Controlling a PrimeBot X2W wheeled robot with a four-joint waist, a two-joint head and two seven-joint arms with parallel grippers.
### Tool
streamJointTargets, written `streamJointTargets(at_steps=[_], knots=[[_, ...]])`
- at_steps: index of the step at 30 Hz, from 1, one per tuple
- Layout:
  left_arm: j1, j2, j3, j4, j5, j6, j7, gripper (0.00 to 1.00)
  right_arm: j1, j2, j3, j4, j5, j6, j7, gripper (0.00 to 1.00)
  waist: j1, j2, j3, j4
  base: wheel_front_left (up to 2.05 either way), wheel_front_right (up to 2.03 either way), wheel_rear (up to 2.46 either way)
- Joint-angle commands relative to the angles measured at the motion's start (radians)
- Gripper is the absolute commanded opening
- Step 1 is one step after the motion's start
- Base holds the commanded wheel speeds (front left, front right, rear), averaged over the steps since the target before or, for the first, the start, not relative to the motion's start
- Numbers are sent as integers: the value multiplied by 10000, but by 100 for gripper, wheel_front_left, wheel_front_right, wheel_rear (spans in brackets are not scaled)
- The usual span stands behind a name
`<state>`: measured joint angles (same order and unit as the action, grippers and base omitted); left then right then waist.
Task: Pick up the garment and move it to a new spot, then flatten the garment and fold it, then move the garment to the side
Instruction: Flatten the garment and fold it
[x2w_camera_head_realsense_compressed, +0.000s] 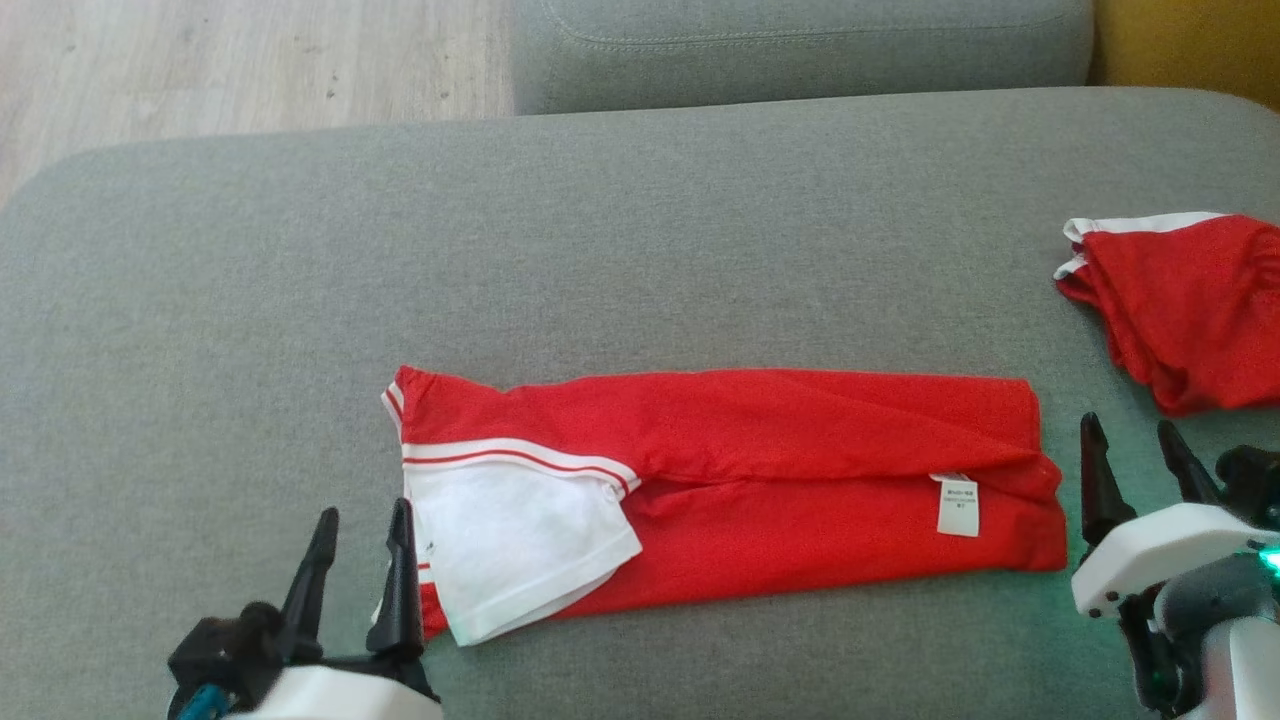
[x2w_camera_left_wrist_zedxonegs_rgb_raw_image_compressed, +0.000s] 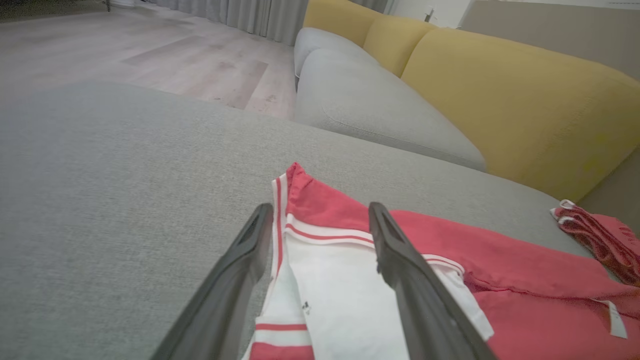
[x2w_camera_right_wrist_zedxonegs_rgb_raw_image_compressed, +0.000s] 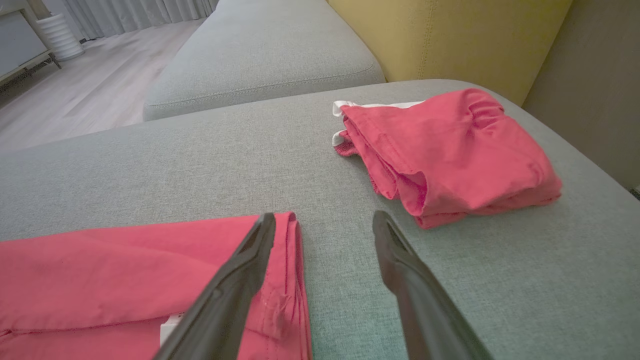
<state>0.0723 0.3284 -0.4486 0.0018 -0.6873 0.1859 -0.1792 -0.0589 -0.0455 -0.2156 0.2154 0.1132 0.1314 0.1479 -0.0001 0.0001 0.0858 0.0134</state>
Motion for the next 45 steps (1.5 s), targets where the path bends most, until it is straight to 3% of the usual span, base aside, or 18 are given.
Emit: streamJointTargets(at_steps=[1, 9, 20, 22, 23, 25, 32, 39, 45], knots=[[-330, 54, 474, -207, 215, 230, -188, 100, -157, -54, 208, -409, 58, -7, -72, 100, 1, -1, 31, 48, 0, 0, 0], [-571, -29, 558, -255, 472, 674, -256, 100, -496, -49, 382, 269, 175, -7, 105, 100, 1, -1, 471, 390, 0, 0, 0], [-781, -50, 495, -328, 627, 795, -295, 100, -762, -48, 359, 1802, -117, -7, 197, 100, 1, -1, 879, 754, 0, 0, 0], [-827, -58, 488, -360, 672, 821, -321, 100, -779, -48, 368, 2062, -40, -7, 122, 45, 1, -1, 868, 752, 0, 0, 0], [-843, -68, 480, -374, 683, 830, -329, 100, -783, -48, 407, 2178, -12, -7, 84, 25, 1, -1, 855, 735, 0, 0, 0], [-861, -72, 456, -402, 705, 845, -333, 100, -819, -48, 502, 2382, 49, -7, 2, 0, 1, -1, 824, 658, 0, 0, 0], [-891, -47, 449, -459, 664, 838, -307, 100, -1258, -48, -4, 2304, 302, -7, -385, 0, 1, -1, 691, 172, 0, 0, 0], [-1016, -103, 333, -504, 695, 835, -279, 100, -1272, -47, -1299, 486, -442, -7, 245, 0, 1, -1, 710, -292, 0, 0, 0], [-1090, -188, 177, -400, 718, 783, -285, 100, -1086, -47, -1650, -685, -550, -7, 1058, 0, 1, -1, 663, -579, 0, 0, 0]])
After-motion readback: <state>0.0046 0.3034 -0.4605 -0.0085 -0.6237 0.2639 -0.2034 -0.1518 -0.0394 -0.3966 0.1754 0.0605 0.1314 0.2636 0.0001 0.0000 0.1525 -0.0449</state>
